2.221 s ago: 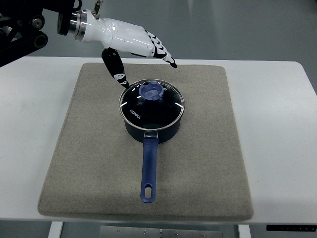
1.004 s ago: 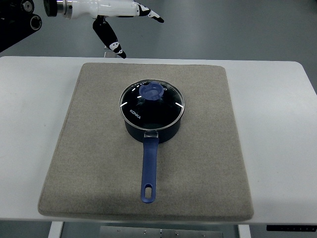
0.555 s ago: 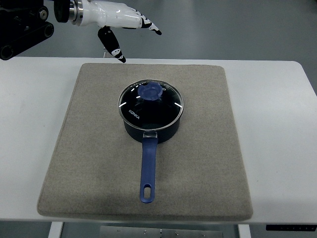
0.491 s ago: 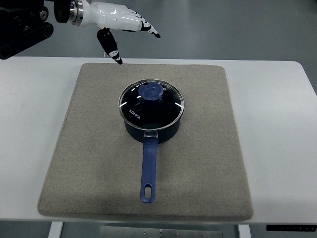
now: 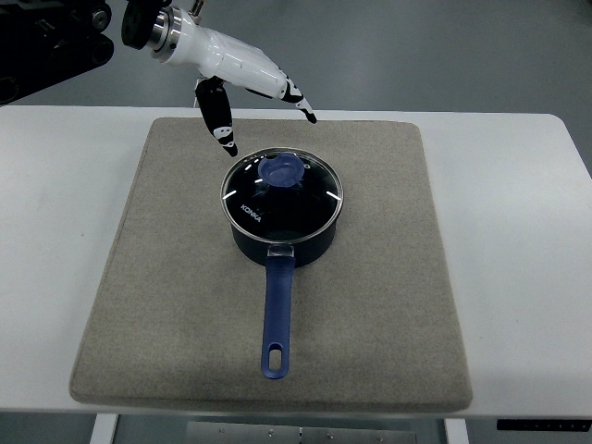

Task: Open pot lid and place left with left hand
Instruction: 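Lower the left hand onto the blue knob and close fingers around it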

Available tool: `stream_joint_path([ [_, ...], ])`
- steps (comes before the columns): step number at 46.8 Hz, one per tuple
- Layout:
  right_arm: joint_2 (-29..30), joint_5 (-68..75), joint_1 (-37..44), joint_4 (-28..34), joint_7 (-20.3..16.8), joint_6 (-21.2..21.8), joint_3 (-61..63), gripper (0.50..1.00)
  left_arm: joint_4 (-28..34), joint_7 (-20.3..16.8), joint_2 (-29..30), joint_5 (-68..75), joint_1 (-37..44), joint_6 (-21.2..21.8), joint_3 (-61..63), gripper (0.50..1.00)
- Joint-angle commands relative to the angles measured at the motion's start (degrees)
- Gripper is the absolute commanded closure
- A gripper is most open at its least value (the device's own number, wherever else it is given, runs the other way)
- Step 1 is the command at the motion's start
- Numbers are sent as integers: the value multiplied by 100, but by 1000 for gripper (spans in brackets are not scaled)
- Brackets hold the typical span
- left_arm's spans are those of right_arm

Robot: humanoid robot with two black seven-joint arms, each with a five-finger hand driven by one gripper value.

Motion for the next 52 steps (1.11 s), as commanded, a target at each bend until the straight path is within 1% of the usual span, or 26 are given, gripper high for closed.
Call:
stream_joint_path([
  [1,0,-5,0,2,0,0,0,583,-60,0,-8,12,-18,-30,2,523],
  [8,0,4,0,2,0,0,0,583,-253,0,-17,21,-105,-118,10,523],
  [13,0,4,0,-6,0,0,0,583,-394,0,-26,29,-211,-390,10,523],
  [21,0,-5,0,2,0,0,0,583,-420,0,-95,275,-369,-584,10,514],
  [25,0,4,0,2,0,0,0,583,-411,0,-236,372,-361,-593,10,514],
  [30,0,-5,0,2,0,0,0,583,-394,0,-272,390,-361,-584,10,514],
  [52,0,4,0,-6,0,0,0,583,-490,0,-219,697,-308,-584,37,514],
])
